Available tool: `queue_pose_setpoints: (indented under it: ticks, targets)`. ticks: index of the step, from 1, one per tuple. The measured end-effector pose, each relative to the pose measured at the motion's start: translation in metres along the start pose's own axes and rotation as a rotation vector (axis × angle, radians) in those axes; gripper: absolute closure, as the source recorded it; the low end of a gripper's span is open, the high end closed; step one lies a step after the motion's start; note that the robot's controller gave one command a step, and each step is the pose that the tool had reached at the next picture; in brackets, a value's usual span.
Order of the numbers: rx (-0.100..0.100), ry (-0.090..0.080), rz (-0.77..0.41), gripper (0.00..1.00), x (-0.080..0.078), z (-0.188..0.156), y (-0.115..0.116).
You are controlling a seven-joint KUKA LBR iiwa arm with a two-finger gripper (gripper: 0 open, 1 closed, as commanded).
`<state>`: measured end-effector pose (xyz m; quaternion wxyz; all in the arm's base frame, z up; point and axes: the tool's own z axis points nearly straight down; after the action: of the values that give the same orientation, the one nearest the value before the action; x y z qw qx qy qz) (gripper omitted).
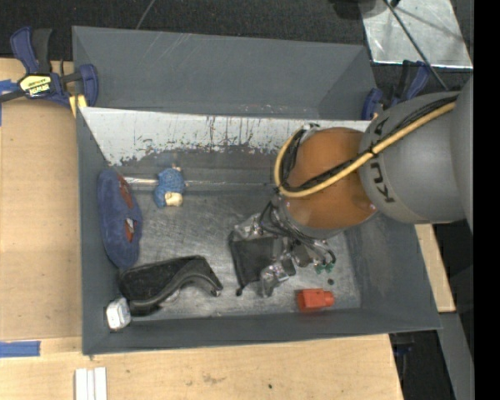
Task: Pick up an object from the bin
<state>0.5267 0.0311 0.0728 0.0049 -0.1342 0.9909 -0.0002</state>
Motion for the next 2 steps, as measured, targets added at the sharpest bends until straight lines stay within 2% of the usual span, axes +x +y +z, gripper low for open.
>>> queue_pose_setpoints:
  ticks: [1,2]
  targets:
    - [0.0,0.003,0.07,0.0,-0.001,-0.029,-0.008]
    - [-0.001,0.003,0.155,0.0,-0.014,-0.03,-0.007]
